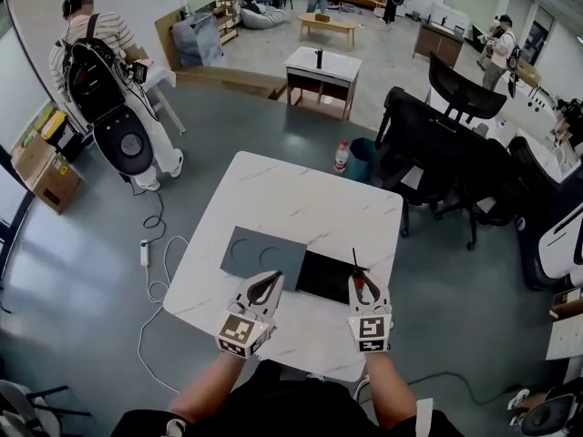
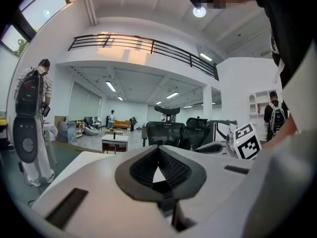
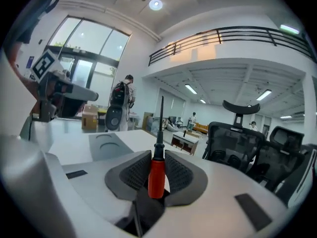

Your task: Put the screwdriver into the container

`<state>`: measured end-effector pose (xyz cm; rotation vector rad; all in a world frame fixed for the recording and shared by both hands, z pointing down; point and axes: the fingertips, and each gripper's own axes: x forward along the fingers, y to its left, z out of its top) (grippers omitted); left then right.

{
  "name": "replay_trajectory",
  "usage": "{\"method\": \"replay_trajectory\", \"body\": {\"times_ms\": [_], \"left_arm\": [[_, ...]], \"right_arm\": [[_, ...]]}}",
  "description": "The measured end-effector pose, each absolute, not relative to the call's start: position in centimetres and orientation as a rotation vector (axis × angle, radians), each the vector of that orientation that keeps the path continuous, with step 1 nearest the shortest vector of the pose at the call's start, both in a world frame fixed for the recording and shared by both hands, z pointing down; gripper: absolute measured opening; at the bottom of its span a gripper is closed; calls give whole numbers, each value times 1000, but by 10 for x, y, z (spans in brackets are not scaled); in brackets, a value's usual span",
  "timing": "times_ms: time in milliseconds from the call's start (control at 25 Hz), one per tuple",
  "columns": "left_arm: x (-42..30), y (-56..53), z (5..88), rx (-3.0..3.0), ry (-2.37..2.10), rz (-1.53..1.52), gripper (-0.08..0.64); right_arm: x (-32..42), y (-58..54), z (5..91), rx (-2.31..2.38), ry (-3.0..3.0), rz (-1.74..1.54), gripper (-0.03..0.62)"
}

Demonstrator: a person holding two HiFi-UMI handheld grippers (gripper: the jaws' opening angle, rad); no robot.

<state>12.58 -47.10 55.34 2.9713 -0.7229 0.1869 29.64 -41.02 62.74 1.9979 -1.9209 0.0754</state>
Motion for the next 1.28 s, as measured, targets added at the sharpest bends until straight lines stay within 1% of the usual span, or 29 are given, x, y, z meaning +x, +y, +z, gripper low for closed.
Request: {"method": "replay_trajectory", "body": {"times_ms": [400, 680, 880, 1280], "left_arm": [[107, -485, 582, 2921, -741, 231, 6], [100, -489, 588, 2910, -729, 228, 6], [99, -489, 588, 2930, -713, 248, 6], [93, -490, 589, 2917, -725, 230, 6]], "right_arm": [[294, -424, 725, 1516, -1706, 45, 100], [276, -435, 784, 1195, -1665, 152, 100], [266, -432, 807, 1012, -1635, 201, 100], [268, -431, 830, 872, -1560, 202, 103]]}}
